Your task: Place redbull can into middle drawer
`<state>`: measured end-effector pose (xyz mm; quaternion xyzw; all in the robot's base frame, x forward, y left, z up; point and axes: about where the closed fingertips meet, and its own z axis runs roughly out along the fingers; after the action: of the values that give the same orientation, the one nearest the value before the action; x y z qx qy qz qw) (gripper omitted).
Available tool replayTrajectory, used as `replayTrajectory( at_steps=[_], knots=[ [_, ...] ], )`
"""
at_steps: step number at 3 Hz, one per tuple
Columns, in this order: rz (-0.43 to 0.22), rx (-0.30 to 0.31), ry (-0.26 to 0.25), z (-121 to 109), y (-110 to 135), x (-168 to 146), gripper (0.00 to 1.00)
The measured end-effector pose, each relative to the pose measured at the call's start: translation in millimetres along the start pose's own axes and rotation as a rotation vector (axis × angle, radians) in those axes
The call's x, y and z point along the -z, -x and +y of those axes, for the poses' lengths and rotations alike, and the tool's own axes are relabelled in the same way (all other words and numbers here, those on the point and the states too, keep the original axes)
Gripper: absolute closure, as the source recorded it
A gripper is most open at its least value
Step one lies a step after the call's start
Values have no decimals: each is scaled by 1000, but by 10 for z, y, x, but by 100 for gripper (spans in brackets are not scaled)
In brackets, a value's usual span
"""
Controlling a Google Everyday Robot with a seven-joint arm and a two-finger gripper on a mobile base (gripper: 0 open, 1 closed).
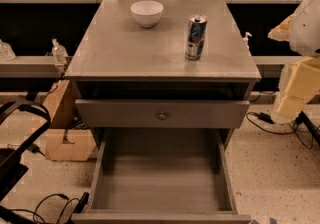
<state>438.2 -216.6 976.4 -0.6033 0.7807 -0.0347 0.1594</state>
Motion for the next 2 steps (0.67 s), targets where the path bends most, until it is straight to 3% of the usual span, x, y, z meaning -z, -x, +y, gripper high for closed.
replayTrajectory(
  at_steps=[1,2],
  knots=[
    [0,0,0,-1,0,0,0],
    [-126,-30,-33,-171,75,5,0]
  ],
)
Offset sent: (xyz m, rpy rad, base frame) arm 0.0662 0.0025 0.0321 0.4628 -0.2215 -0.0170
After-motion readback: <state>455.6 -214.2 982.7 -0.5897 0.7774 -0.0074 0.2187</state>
